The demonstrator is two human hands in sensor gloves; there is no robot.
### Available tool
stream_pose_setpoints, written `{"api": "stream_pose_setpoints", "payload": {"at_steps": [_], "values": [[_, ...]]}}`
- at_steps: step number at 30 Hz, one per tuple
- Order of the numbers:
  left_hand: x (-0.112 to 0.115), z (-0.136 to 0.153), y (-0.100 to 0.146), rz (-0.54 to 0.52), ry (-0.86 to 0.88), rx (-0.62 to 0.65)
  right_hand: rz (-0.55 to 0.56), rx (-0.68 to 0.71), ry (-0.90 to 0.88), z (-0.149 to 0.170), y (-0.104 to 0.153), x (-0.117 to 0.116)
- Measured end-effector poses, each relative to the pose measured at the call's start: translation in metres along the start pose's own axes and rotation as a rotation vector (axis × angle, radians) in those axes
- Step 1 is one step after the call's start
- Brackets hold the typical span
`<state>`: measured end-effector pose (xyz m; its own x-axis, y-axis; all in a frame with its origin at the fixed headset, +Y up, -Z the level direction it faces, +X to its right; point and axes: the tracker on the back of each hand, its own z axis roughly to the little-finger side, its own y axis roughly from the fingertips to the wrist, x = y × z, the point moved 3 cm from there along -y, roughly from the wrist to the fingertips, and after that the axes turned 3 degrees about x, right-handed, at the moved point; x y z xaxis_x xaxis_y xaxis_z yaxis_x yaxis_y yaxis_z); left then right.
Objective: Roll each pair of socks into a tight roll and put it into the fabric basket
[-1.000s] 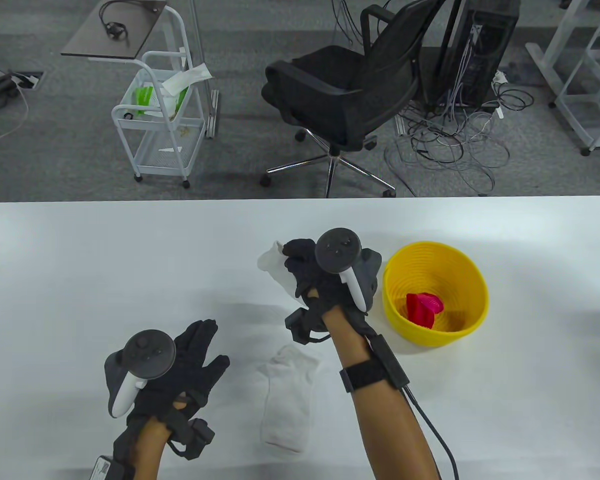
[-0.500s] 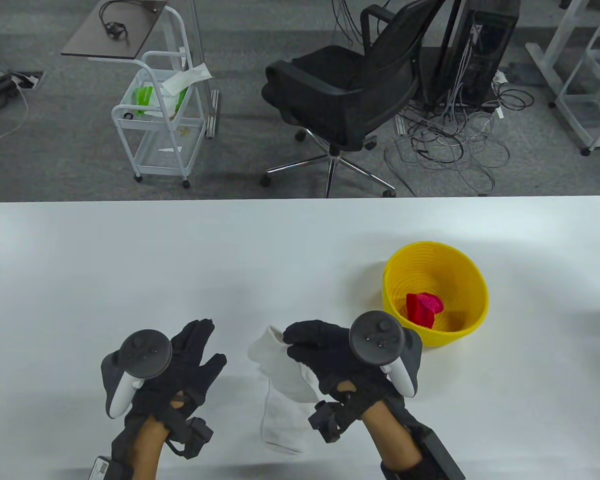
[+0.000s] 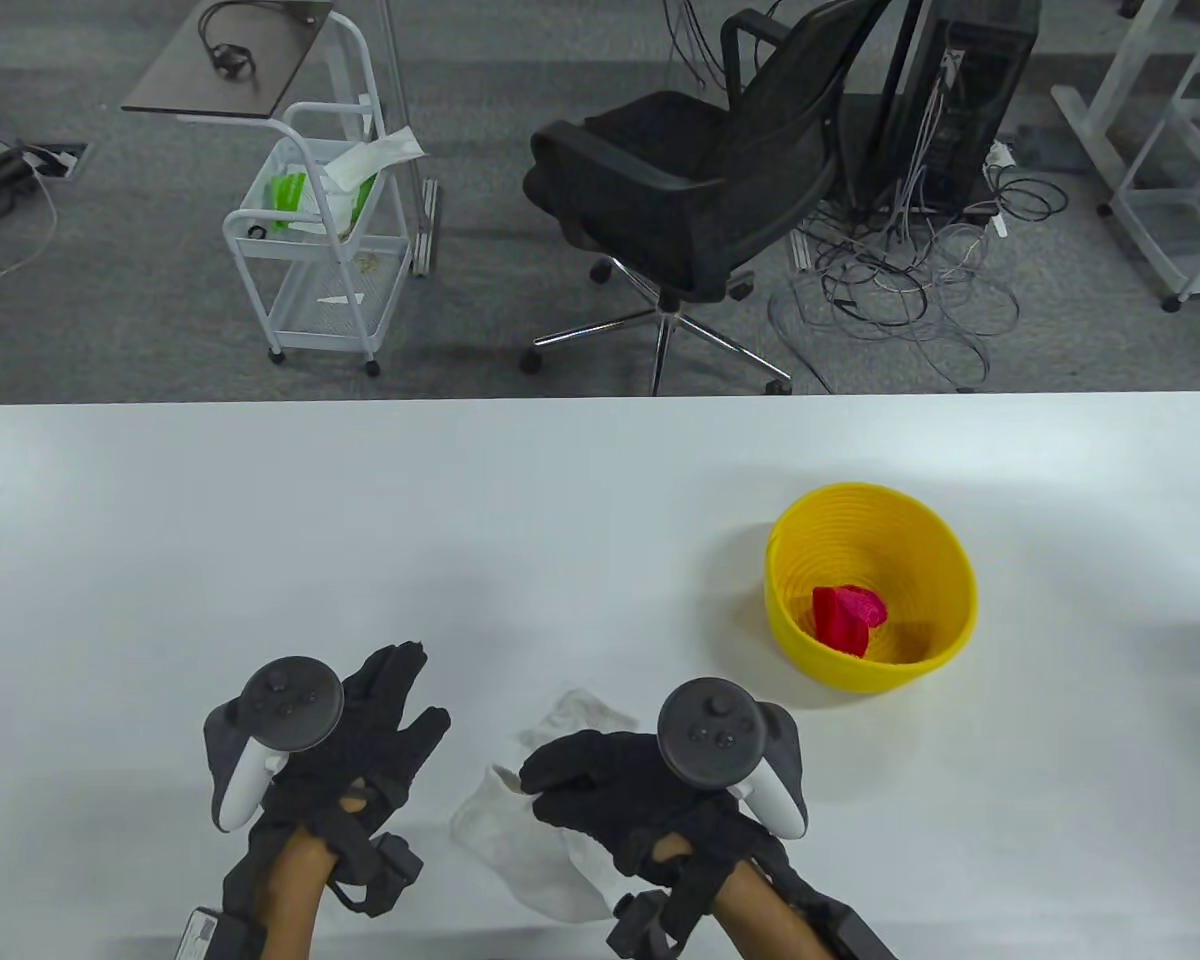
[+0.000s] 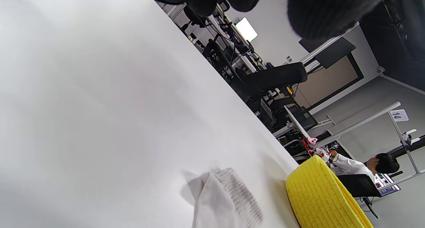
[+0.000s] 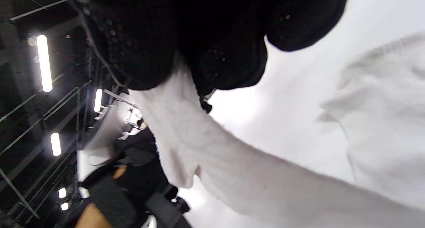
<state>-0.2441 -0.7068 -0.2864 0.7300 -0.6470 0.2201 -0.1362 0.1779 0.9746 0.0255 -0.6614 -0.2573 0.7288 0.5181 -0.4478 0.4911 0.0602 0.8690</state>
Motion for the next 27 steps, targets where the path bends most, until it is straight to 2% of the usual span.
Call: {"api": "stream_pose_setpoints", "payload": {"at_steps": [4, 12, 19, 21, 25, 27], "values": [[-0.001, 0.0, 0.0, -0.003, 0.003, -0.002, 0.022, -0.088, -0.009, 0.026, -0.01, 0.0], [0.001, 0.0, 0.0, 0.0, 0.006, -0.003, 0.105, -0.234, -0.088, 0.078, -0.025, 0.019], [0.006, -0.003, -0.002, 0.023, -0.008, 0.006, 0.152, -0.36, -0.081, 0.113, -0.034, 0.014], [0.007, -0.004, -0.002, 0.027, -0.013, 0.008, 0.189, -0.382, -0.033, 0.115, -0.034, 0.013], [0.008, -0.004, -0.002, 0.027, -0.017, 0.012, 0.258, -0.408, 0.176, 0.115, -0.034, 0.013], [0.009, -0.005, -0.002, 0.035, -0.028, 0.015, 0.269, -0.388, 0.345, 0.11, -0.034, 0.015]]}}
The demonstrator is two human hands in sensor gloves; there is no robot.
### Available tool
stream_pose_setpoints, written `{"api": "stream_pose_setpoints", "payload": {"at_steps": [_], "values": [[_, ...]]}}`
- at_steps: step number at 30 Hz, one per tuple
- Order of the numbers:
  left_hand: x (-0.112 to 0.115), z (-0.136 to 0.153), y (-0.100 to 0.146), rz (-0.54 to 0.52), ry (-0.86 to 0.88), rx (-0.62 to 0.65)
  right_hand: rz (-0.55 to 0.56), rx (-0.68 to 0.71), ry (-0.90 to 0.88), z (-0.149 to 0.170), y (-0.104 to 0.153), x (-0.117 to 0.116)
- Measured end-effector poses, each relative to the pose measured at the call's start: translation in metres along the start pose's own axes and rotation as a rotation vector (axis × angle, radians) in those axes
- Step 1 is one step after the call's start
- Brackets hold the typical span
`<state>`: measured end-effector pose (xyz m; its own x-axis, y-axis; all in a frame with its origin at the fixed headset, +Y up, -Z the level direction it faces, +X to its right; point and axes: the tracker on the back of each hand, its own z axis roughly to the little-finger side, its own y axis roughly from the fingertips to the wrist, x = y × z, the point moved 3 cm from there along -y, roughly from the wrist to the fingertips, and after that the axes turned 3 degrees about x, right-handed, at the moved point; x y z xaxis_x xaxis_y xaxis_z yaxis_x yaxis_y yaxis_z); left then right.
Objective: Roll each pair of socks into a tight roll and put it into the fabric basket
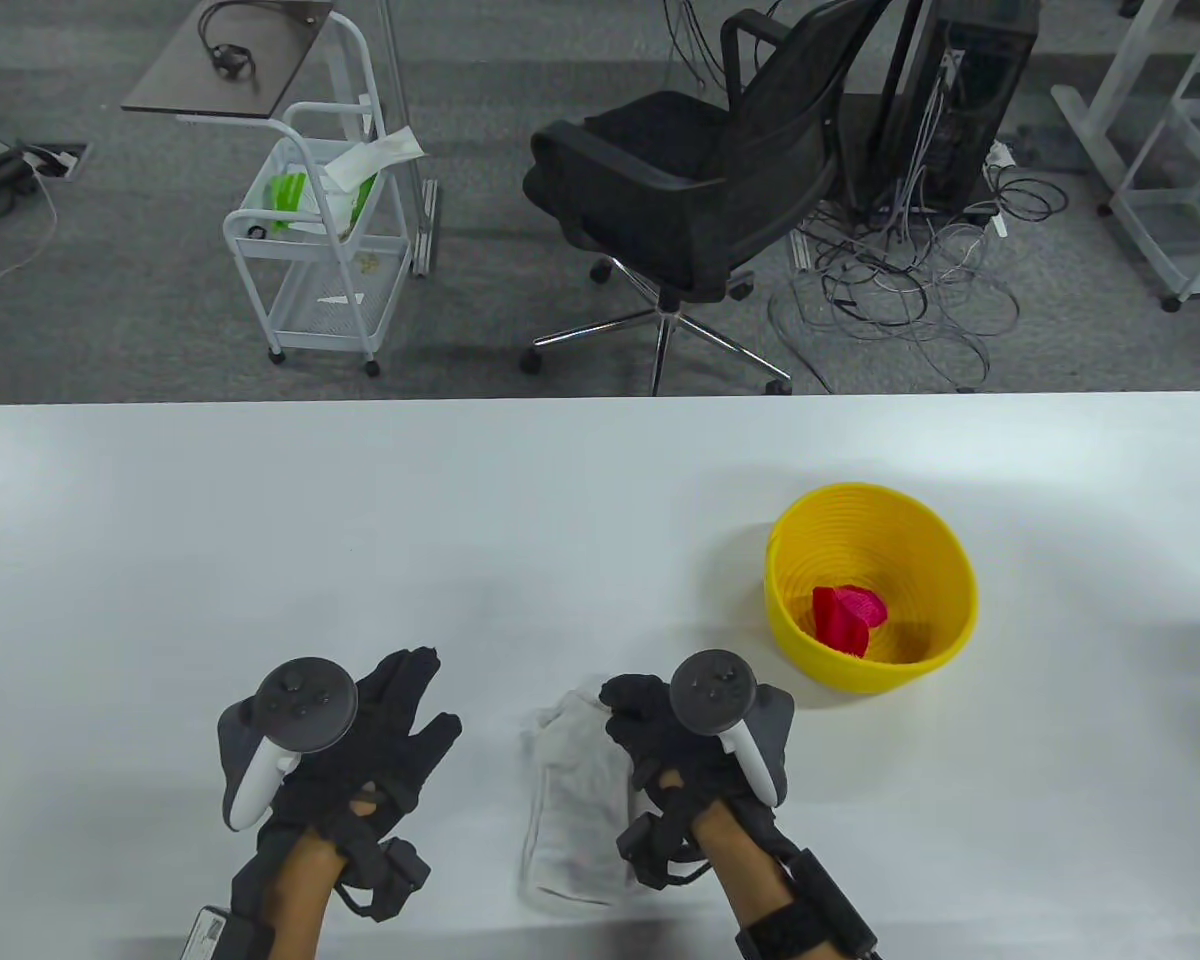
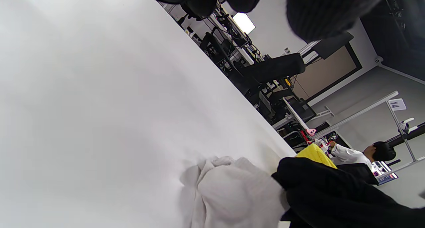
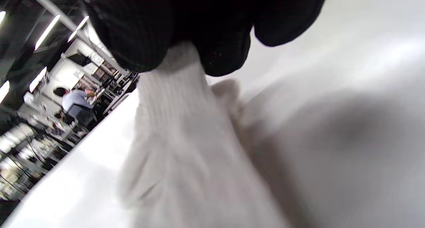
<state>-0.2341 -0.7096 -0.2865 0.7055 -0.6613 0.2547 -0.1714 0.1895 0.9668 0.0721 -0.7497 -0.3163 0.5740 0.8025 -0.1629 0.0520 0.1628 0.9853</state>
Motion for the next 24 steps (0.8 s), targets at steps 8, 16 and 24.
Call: {"api": "stream_pose_setpoints", "payload": {"at_steps": [8, 16, 24], "values": [[0.02, -0.021, 0.0, 0.09, -0.11, 0.056, 0.053, 0.08, 0.088, -0.01, 0.01, 0.025], [0.076, -0.051, 0.001, 0.405, -0.316, 0.151, -0.24, 0.212, 0.164, -0.042, 0.049, 0.016], [0.117, -0.045, -0.003, 0.553, -0.446, 0.125, -0.337, 0.346, 0.39, -0.053, 0.084, -0.026]]}}
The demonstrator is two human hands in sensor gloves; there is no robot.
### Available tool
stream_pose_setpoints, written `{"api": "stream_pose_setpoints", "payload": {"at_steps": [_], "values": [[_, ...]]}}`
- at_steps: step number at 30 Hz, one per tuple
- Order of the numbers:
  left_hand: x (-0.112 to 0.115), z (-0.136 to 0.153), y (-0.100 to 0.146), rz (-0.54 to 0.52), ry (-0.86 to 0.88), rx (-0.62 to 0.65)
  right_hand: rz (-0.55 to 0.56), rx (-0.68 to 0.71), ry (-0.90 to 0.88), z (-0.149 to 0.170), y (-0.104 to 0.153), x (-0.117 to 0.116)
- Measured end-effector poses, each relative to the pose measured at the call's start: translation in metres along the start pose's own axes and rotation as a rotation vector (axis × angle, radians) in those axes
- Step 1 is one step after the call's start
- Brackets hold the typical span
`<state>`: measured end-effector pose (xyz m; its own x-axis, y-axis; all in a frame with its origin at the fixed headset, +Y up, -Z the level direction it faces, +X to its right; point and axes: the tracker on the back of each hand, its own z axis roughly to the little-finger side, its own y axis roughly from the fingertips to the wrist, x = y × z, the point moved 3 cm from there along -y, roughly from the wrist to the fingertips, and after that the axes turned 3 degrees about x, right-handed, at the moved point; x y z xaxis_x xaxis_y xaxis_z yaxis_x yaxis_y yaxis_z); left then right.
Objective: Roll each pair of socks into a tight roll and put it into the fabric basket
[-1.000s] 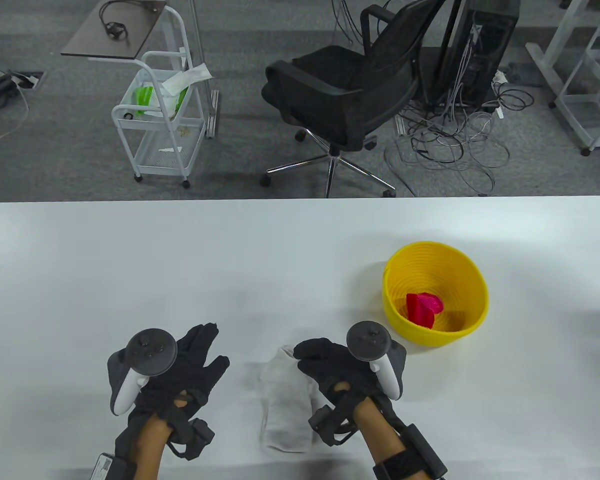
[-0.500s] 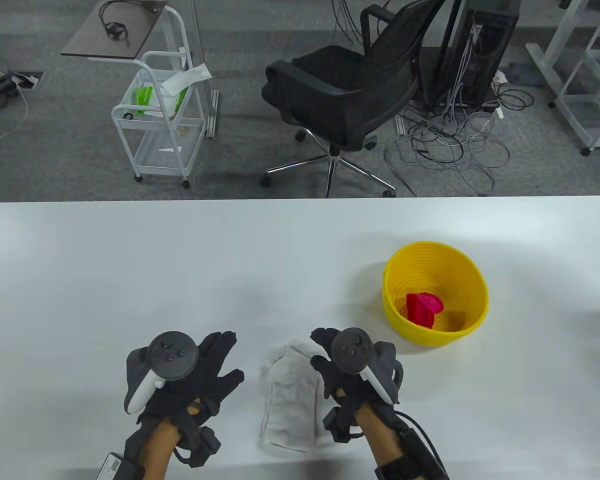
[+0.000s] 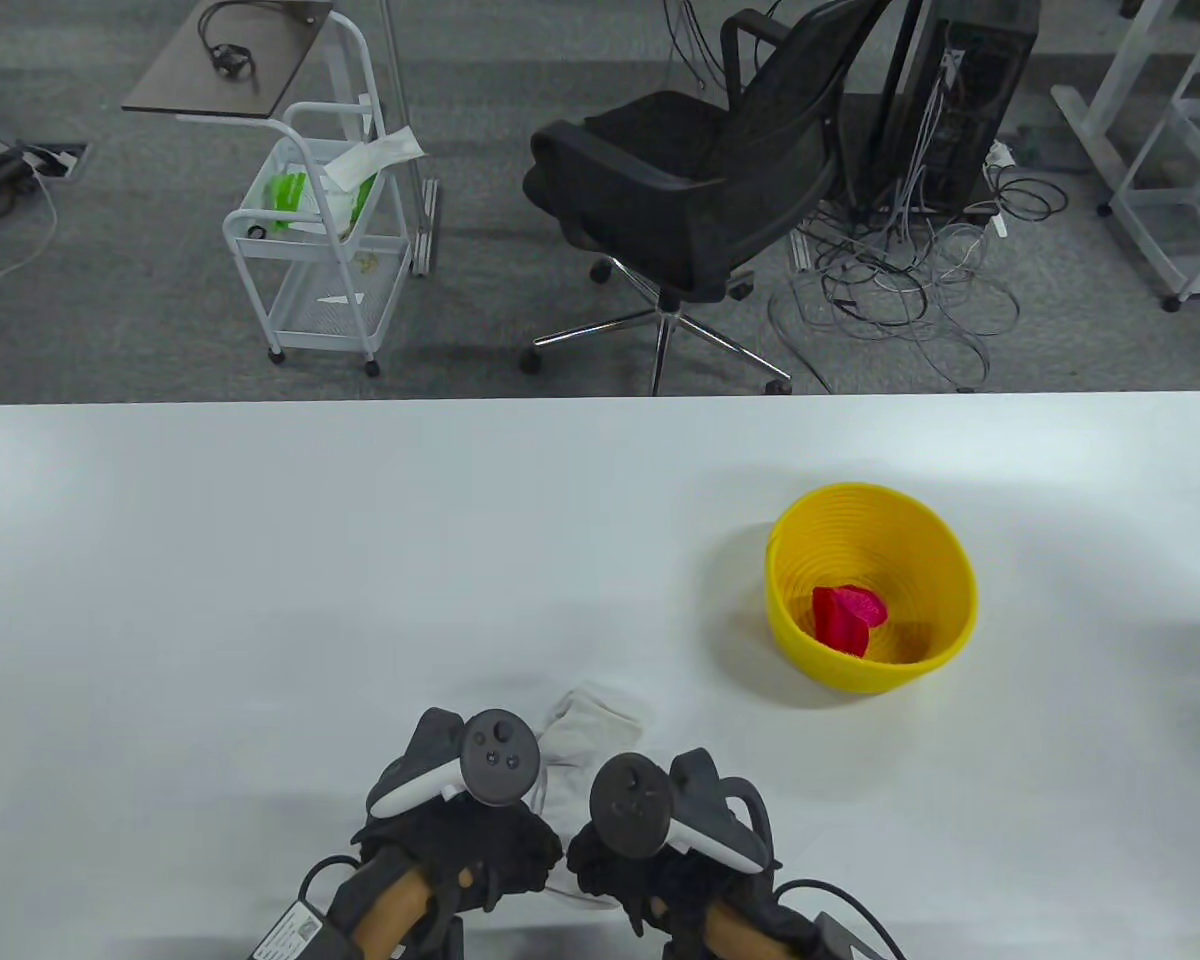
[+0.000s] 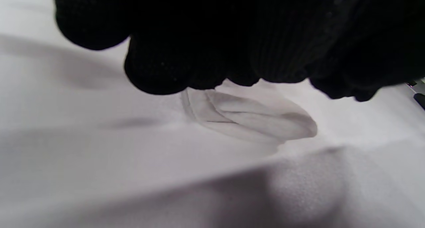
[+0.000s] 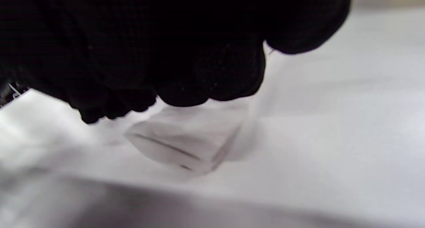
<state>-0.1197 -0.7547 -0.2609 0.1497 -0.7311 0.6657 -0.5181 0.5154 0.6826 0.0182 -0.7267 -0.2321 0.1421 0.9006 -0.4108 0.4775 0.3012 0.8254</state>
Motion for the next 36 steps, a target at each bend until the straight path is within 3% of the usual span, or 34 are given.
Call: {"api": "stream_pose_setpoints", "payload": {"at_steps": [3, 12, 19, 27, 36], "values": [[0.004, 0.003, -0.004, 0.013, -0.006, -0.02, 0.03, -0.001, 0.082, -0.003, 0.0, -0.005], [0.013, 0.009, -0.016, 0.03, -0.011, -0.042, -0.063, -0.007, 0.233, -0.006, -0.008, -0.033], [0.013, 0.014, -0.017, 0.033, 0.035, -0.04, 0.07, 0.02, 0.327, -0.015, -0.013, -0.039], [0.017, 0.014, -0.016, 0.084, 0.009, -0.038, -0.008, -0.048, 0.115, 0.004, -0.023, -0.033], [0.017, 0.008, -0.025, -0.014, -0.074, -0.033, -0.051, -0.101, -0.061, 0.021, -0.027, -0.029]]}}
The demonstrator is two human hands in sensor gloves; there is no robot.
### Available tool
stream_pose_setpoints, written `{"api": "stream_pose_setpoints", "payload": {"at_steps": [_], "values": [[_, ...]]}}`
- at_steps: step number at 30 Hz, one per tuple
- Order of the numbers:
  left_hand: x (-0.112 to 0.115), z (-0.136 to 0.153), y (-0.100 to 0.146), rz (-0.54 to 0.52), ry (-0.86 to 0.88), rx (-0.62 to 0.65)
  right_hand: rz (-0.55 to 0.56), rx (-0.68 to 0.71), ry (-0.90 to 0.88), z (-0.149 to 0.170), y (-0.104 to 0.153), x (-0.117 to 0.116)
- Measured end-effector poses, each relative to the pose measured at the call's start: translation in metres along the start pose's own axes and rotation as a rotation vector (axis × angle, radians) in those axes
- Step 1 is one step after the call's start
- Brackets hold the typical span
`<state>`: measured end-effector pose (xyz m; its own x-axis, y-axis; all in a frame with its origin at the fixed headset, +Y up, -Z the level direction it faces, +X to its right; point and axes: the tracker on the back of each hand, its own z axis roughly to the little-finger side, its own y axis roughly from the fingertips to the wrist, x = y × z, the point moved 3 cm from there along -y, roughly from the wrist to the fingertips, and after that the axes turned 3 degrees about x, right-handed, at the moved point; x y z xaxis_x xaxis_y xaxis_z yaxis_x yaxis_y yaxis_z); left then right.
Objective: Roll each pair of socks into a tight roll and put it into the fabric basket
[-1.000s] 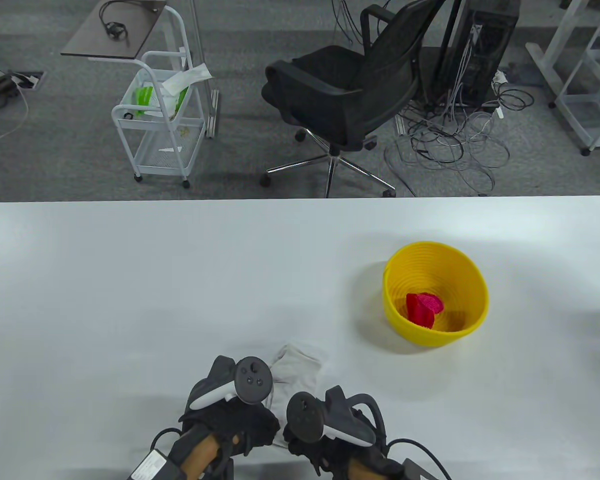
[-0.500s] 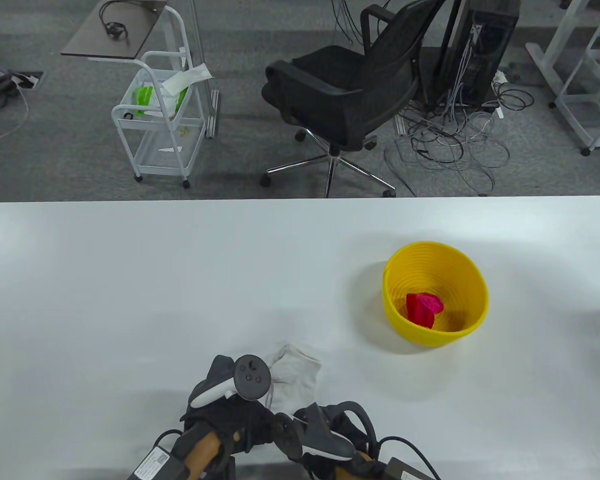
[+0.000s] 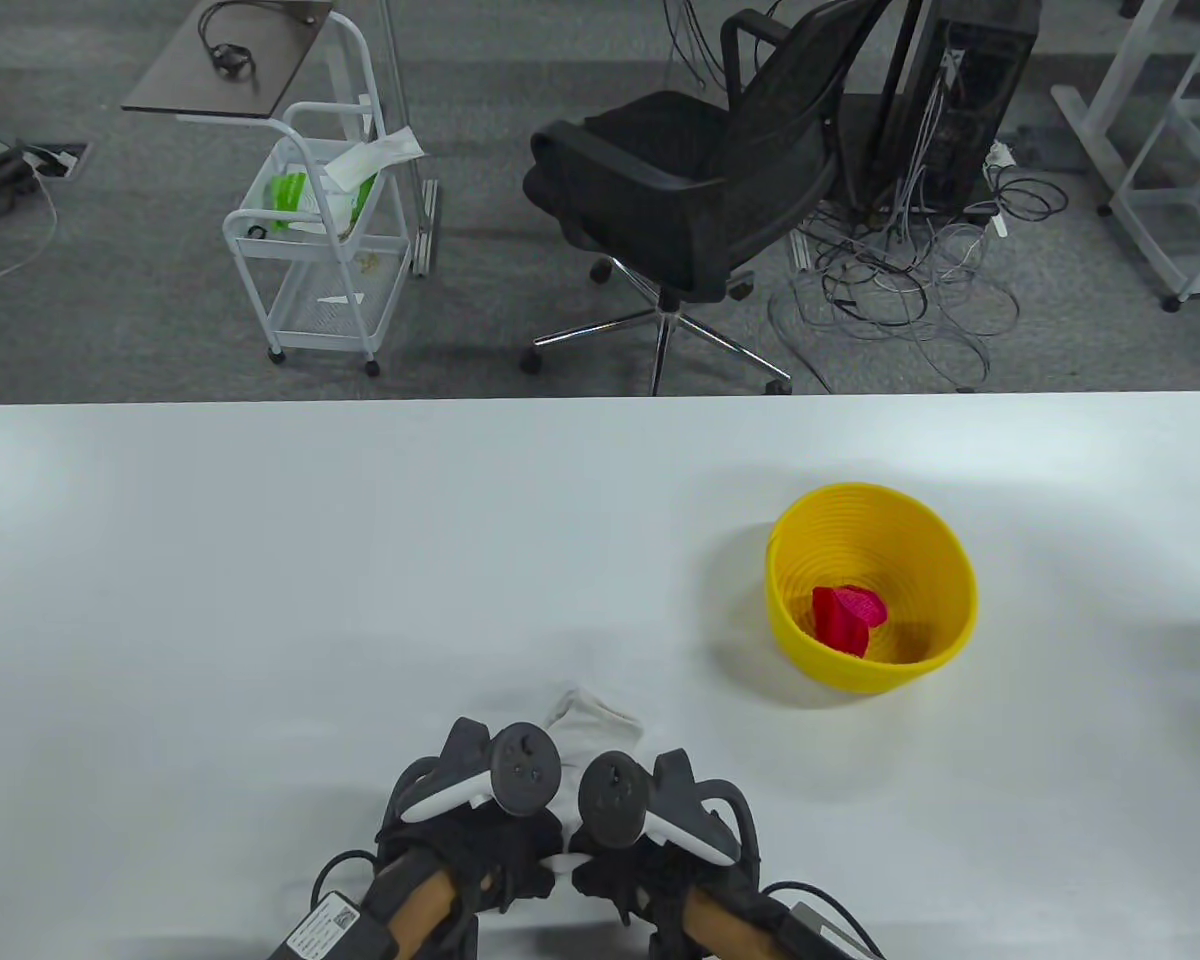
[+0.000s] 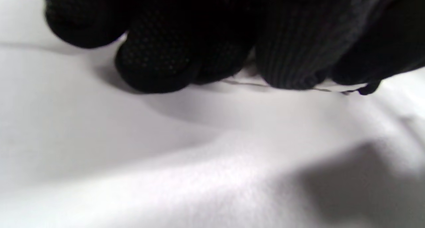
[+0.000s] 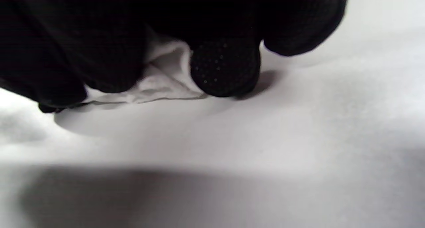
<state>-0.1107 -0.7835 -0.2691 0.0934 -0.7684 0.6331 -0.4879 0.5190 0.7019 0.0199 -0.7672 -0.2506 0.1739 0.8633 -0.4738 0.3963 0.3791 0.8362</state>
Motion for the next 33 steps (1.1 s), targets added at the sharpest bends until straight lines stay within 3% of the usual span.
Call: {"api": "stream_pose_setpoints", "payload": {"at_steps": [2, 5, 7, 20, 24, 28, 33], "values": [[0.0, 0.004, -0.001, 0.014, 0.051, 0.014, 0.034, 0.012, 0.031, 0.0, 0.005, 0.008], [0.001, 0.01, -0.003, 0.027, 0.104, 0.016, 0.181, 0.051, 0.114, -0.005, 0.019, 0.028], [0.001, 0.012, -0.004, 0.034, 0.12, 0.015, 0.203, 0.073, 0.145, -0.01, 0.024, 0.031], [0.0, 0.012, -0.004, 0.038, 0.131, 0.006, 0.142, 0.07, 0.348, -0.024, 0.014, -0.003], [-0.002, 0.014, 0.002, 0.07, 0.178, -0.012, 0.132, 0.054, 0.311, -0.022, 0.01, -0.002], [-0.021, 0.015, 0.019, -0.056, 0.198, 0.007, 0.074, 0.038, 0.226, -0.015, 0.006, -0.001], [-0.018, 0.006, 0.018, -0.042, 0.114, 0.003, 0.038, 0.027, 0.193, -0.012, 0.004, -0.001]]}}
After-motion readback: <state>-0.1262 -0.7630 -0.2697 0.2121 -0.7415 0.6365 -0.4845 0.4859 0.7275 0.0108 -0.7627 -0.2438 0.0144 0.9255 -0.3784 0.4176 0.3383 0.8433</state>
